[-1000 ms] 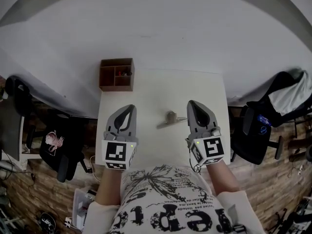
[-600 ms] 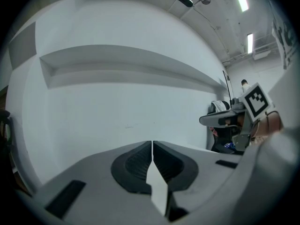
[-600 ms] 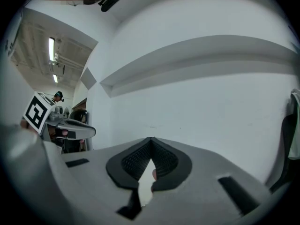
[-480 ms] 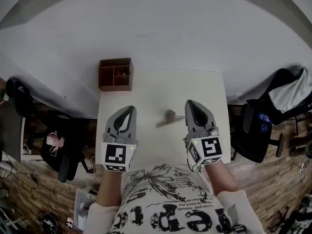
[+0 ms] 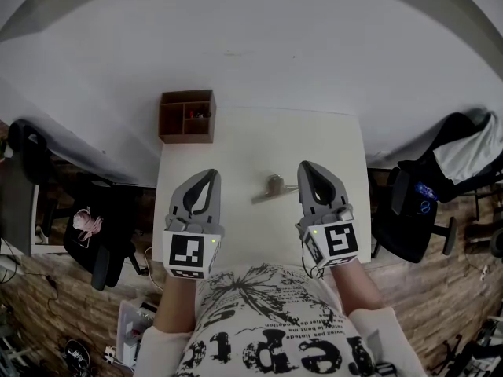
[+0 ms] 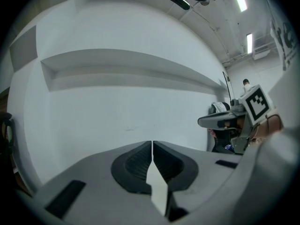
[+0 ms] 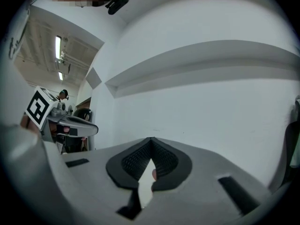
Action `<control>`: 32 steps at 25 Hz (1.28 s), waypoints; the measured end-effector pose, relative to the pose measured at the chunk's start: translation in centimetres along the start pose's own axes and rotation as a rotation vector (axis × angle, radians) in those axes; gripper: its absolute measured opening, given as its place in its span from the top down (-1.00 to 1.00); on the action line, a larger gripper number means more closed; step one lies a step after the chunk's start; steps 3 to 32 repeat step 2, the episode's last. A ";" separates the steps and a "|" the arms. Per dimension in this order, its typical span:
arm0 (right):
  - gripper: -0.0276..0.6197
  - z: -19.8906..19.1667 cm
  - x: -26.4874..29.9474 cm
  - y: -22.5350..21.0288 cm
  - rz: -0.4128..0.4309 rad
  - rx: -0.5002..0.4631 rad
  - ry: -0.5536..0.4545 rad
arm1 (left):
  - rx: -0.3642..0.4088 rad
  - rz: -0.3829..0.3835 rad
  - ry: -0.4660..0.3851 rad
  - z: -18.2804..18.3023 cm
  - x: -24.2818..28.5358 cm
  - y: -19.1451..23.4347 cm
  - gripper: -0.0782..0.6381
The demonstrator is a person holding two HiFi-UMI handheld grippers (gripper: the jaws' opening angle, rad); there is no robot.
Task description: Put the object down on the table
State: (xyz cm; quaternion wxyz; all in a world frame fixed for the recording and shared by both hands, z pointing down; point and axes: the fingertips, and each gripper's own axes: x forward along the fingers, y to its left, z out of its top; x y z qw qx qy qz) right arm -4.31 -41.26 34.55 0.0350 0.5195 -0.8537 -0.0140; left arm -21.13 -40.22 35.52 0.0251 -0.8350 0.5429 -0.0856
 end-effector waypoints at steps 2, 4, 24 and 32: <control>0.94 0.3 0.1 0.0 0.008 -0.010 -0.007 | 0.001 0.003 -0.008 0.3 -0.1 0.1 0.75; 0.94 0.3 0.1 0.0 0.008 -0.010 -0.007 | 0.001 0.003 -0.008 0.3 -0.1 0.1 0.75; 0.94 0.3 0.1 0.0 0.008 -0.010 -0.007 | 0.001 0.003 -0.008 0.3 -0.1 0.1 0.75; 0.94 0.3 0.1 0.0 0.008 -0.010 -0.007 | 0.001 0.003 -0.008 0.3 -0.1 0.1 0.75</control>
